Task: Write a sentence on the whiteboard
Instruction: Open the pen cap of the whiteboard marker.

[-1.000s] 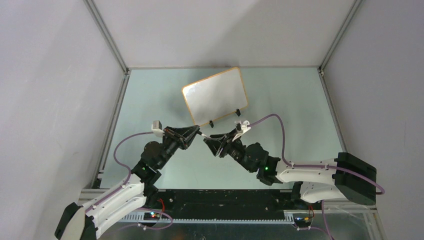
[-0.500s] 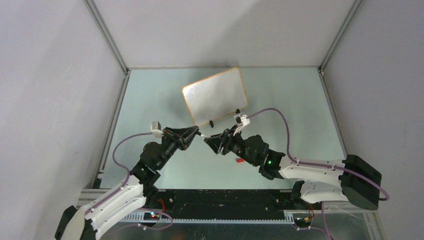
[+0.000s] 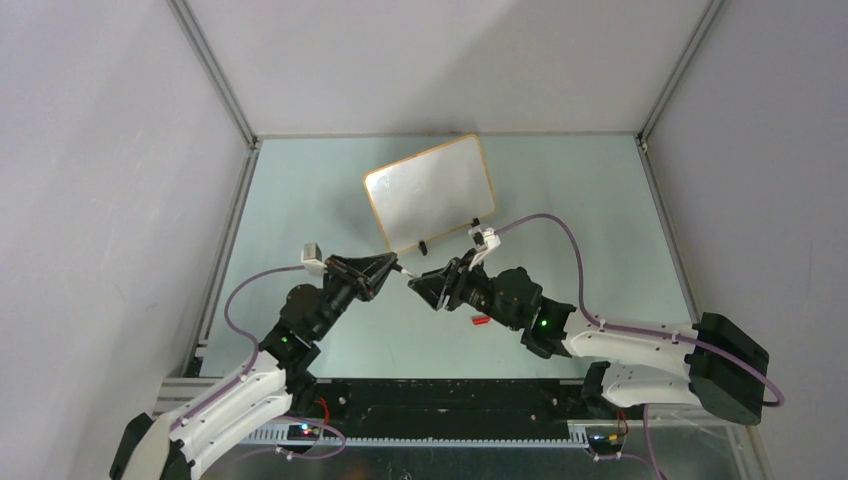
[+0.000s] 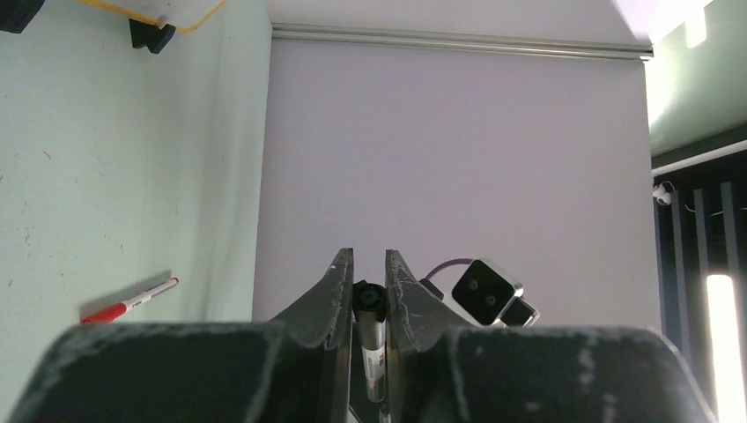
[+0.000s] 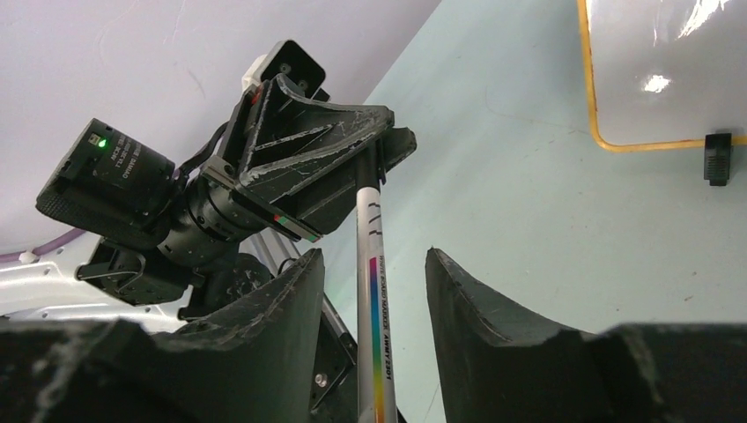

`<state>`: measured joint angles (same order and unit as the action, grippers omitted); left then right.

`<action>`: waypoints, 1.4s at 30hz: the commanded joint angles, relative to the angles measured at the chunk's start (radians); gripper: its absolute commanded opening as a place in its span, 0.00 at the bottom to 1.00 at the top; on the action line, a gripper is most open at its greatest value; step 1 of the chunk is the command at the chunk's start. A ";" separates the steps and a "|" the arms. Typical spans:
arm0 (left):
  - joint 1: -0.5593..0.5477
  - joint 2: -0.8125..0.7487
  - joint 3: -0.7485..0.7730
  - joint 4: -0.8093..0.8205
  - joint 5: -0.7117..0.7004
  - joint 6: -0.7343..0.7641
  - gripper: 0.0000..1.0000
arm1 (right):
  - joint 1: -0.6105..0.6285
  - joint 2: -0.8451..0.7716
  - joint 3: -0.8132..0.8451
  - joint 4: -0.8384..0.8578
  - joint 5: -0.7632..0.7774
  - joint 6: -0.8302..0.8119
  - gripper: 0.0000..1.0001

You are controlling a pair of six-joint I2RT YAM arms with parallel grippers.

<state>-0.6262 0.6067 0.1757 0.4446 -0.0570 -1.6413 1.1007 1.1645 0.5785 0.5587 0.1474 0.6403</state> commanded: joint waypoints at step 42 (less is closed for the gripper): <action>-0.020 0.055 0.004 0.051 -0.004 -0.009 0.00 | -0.007 0.028 0.047 0.030 -0.041 -0.002 0.41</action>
<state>-0.6392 0.6720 0.1757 0.4690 -0.0505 -1.6421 1.0870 1.1927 0.5838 0.5755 0.1101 0.6533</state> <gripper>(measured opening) 0.177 0.396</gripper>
